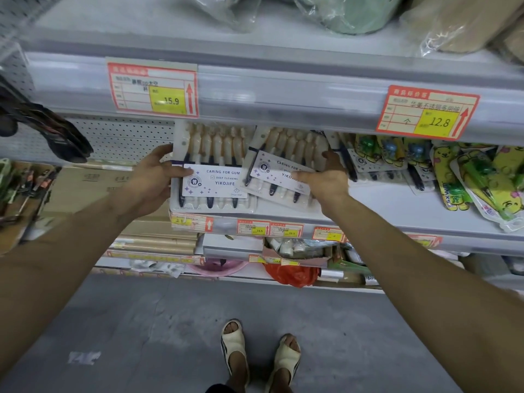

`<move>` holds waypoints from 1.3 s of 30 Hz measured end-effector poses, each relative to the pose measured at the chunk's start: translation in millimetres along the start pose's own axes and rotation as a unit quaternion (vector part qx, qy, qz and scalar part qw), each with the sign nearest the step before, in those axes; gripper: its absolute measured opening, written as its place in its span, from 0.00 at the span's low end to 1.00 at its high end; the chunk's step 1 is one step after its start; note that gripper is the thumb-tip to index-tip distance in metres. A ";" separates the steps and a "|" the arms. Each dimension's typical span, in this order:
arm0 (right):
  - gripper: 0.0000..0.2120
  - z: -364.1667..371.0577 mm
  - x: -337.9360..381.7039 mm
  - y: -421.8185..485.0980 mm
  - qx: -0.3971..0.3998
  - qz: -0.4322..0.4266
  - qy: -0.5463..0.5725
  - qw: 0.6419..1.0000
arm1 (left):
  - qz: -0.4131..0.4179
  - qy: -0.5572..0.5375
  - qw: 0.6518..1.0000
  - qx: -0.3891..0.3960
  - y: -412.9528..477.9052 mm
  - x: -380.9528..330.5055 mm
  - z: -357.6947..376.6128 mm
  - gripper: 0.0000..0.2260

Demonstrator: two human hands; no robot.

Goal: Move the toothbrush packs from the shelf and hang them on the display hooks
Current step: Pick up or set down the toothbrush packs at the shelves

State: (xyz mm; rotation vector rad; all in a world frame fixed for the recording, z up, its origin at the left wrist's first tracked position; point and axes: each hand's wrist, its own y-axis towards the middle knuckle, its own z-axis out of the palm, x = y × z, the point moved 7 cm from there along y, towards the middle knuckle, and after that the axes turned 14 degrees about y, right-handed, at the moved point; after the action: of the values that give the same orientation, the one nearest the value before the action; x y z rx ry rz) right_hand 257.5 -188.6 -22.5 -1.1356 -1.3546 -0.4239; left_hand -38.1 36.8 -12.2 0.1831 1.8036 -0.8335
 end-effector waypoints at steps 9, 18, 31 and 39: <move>0.42 -1.7 0.8 -21.1 0.096 0.057 0.215 0.970 | -0.010 -0.029 0.999 0.030 -0.9 0.2 -16.3 0.25; 0.31 -29.4 -15.5 -68.3 0.153 0.038 0.211 0.965 | 0.009 -0.032 0.995 0.094 -17.3 7.7 -32.1 0.22; 0.27 -214.6 -40.7 -138.0 0.058 -0.045 0.281 0.957 | 0.052 0.019 0.971 0.235 -80.0 -32.4 151.8 0.16; 0.28 -411.0 -76.5 -189.2 -0.096 -0.096 0.296 0.945 | 0.107 0.086 0.951 0.276 -135.5 -65.5 347.5 0.20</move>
State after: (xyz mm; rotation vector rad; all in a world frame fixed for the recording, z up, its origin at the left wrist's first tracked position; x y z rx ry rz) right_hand 309.2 -638.0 54.7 -0.9250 -0.9021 -0.9732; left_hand 188.0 -260.7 48.6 0.8201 1.6299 -1.1757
